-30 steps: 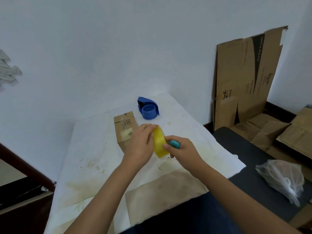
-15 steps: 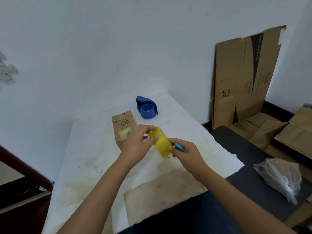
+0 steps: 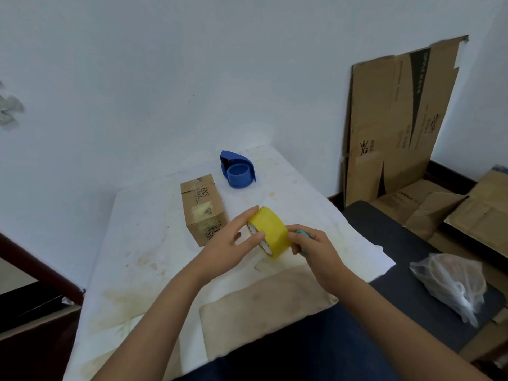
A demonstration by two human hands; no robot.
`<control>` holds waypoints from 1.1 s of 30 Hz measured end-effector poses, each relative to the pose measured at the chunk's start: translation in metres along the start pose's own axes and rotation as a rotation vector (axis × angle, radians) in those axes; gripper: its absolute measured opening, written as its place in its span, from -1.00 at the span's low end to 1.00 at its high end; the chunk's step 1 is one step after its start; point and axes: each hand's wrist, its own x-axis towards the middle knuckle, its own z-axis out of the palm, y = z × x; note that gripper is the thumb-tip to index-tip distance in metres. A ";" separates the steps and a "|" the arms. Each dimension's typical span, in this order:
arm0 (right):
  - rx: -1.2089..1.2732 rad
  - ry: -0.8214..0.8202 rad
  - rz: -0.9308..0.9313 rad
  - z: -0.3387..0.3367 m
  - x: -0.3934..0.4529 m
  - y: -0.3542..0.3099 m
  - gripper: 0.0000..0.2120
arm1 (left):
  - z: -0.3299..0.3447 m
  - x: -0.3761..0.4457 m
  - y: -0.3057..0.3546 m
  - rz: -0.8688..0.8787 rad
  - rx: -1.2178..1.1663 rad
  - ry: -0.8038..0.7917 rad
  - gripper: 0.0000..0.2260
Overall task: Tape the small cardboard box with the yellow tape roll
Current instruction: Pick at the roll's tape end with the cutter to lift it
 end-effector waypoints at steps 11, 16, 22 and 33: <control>-0.270 -0.202 0.163 0.022 0.001 -0.027 -0.65 | 0.013 0.002 0.001 0.155 0.848 0.216 -0.44; -0.283 -0.169 0.208 0.029 0.000 -0.023 -0.59 | 0.005 0.005 0.001 0.061 0.733 0.308 -0.53; -0.130 -0.153 0.225 0.033 0.000 -0.025 -0.76 | 0.003 0.009 0.000 -0.008 0.537 0.411 -0.57; -0.074 -0.182 0.254 0.031 -0.001 -0.029 -0.94 | 0.001 0.006 -0.003 -0.047 0.499 0.424 -0.59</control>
